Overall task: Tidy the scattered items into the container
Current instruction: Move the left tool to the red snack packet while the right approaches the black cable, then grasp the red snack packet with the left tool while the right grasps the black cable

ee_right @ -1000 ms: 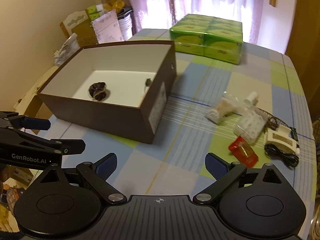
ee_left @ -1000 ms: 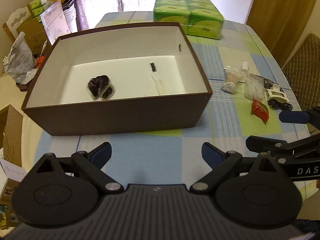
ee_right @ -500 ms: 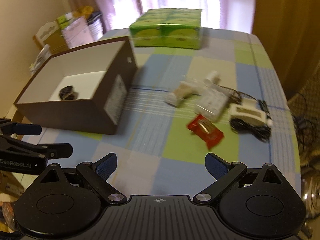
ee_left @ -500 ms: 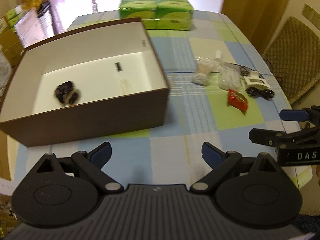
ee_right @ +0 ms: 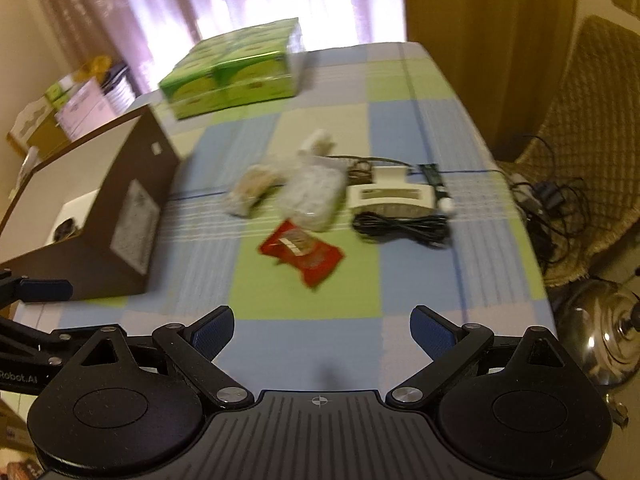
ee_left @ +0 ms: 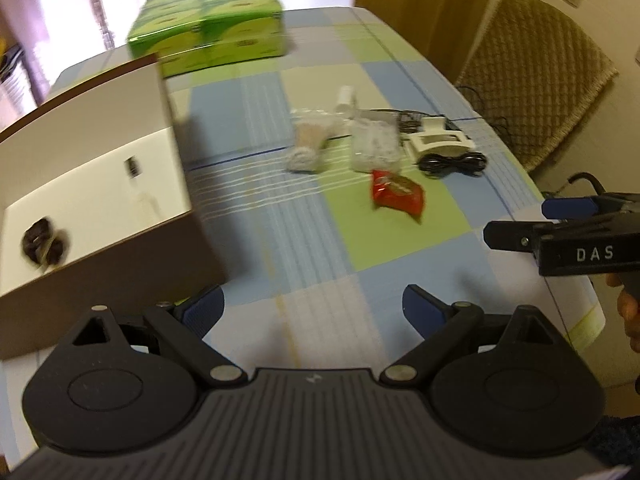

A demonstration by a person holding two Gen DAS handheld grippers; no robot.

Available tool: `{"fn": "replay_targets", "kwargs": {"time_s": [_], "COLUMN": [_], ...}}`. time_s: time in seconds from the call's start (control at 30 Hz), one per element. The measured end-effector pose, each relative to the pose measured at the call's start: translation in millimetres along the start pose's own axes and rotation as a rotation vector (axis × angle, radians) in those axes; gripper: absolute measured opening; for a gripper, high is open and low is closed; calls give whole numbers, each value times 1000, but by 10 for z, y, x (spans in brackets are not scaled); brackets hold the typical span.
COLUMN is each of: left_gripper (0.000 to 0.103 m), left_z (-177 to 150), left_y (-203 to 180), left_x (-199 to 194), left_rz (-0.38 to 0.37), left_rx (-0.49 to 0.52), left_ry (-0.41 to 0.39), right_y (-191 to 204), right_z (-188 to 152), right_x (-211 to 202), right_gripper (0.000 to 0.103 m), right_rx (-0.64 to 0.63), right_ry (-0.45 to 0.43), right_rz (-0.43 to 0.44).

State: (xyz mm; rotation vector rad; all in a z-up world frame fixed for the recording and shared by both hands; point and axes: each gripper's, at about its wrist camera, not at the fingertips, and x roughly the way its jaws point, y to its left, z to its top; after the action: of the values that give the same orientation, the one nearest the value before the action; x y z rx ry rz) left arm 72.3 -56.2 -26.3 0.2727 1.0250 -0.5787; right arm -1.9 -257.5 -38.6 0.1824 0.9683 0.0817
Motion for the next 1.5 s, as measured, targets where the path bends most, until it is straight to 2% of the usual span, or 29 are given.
{"fn": "replay_targets", "kwargs": {"time_s": [0.3, 0.5, 0.8, 1.07, 1.1, 1.13, 1.3, 1.5], "left_gripper": [90, 89, 87, 62, 58, 48, 42, 40], "left_z": [253, 407, 595, 654, 653, 652, 638, 577], "left_y": [-345, -563, -784, -772, -767, -759, -691, -524], "left_x": [454, 741, 1209, 1502, 1518, 1531, 1508, 1432], "left_rz": [-45, -73, -55, -68, -74, -83, -105, -69], "left_rx": [104, 169, 262, 250, 250, 248, 232, 202], "left_ry": [-16, -57, -74, -34, -30, -24, -32, -24], "right_y": [-481, -787, -1048, -1085, -1080, -1075, -1015, -869], "right_z": [-29, 23, 229, 368, 385, 403, 483, 529], "right_x": [136, 324, 589, 749, 763, 777, 888, 1042], "right_gripper": [99, 99, 99, 99, 99, 99, 99, 99], "right_rx": [57, 79, 108, 113, 113, 111, 86, 79], "right_ry": [-10, 0, 15, 13, 9, 6, -8, -3], "right_rz": [-19, -35, -20, 12, 18, 25, 41, 41]}}
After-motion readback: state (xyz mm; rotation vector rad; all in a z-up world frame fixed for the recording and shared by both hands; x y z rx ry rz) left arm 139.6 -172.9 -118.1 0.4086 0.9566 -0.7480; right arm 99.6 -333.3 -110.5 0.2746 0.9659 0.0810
